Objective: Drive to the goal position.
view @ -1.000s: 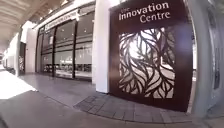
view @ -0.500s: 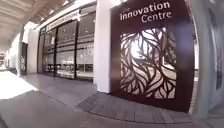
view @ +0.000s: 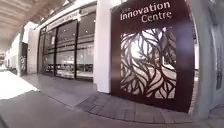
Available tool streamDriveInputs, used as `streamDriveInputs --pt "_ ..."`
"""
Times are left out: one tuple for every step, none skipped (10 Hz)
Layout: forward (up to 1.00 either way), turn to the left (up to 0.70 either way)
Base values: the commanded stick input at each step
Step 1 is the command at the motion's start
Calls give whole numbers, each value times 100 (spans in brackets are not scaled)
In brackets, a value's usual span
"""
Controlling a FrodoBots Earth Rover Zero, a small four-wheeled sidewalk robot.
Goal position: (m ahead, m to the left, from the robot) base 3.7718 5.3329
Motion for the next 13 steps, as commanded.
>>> streamDriveInputs --pt "0 70" --pt "0 70" --pt "0 70" --pt "0 70" --pt "0 70" --pt "0 70" --pt "0 70" --pt "0 70" --pt "0 70" --pt "0 70" --pt "0 70" --pt "0 70" --pt "0 70"
